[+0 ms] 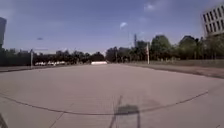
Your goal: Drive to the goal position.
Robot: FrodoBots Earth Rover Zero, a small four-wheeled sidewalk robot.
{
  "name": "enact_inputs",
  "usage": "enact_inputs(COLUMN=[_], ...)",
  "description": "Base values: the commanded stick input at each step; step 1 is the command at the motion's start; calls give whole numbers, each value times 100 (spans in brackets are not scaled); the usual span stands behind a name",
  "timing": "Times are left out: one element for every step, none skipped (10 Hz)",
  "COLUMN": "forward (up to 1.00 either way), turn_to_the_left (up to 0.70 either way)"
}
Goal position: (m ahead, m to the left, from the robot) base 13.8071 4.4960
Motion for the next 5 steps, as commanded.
enact_inputs(forward=[100,100,100,100,100], turn_to_the_left=[1,1,1,1,1])
